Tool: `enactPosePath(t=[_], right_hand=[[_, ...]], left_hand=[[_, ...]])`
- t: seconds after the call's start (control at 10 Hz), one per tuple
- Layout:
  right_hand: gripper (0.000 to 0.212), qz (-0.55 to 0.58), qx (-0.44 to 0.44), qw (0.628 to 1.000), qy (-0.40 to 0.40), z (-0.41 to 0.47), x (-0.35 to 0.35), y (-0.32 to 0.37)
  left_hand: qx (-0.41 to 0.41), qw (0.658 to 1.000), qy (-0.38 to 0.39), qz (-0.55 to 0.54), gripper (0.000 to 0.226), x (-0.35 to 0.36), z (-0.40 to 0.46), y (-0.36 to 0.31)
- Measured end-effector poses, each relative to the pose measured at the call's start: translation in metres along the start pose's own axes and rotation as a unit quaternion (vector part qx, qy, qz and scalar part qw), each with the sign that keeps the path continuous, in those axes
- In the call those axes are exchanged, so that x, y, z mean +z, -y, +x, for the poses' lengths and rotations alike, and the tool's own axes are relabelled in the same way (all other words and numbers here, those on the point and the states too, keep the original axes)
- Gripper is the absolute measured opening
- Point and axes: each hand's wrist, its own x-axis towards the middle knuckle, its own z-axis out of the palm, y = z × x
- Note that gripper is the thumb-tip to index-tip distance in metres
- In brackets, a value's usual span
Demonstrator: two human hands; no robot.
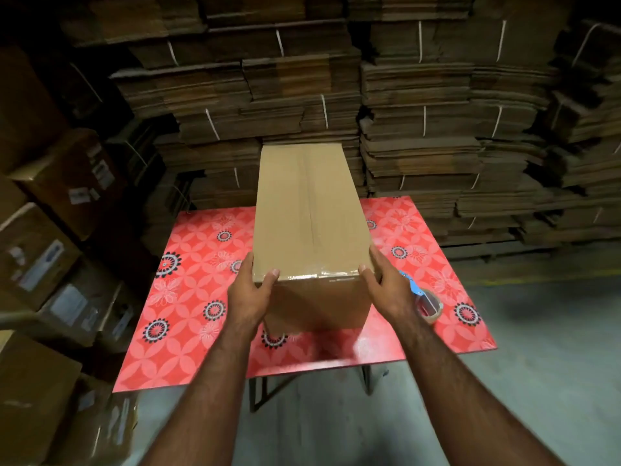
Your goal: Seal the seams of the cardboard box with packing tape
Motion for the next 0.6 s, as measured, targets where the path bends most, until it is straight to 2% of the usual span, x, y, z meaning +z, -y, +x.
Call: enactPosePath(t=[0.4, 0.5, 0.6], right_hand=[[0.059, -0.055, -0.004, 0.996, 0.070, -0.012, -0.028, -0.012], [0.053, -0.076, -0.026, 0.994, 0.072, -0.013, -0.029, -0.011], [0.058, -0.119, -0.101, 0.988, 0.006, -0.007, -0.027, -0.004]], left_hand=[[-0.011, 1.000, -0.010, 0.023, 0.054, -0.001, -0.031, -0.013], [0.000, 0.999, -0.001, 0.050, 0.058, -0.003, -0.031, -0.010], [0.078, 0.988, -0.048, 0.128, 0.046, -0.003, -0.027, -0.018]])
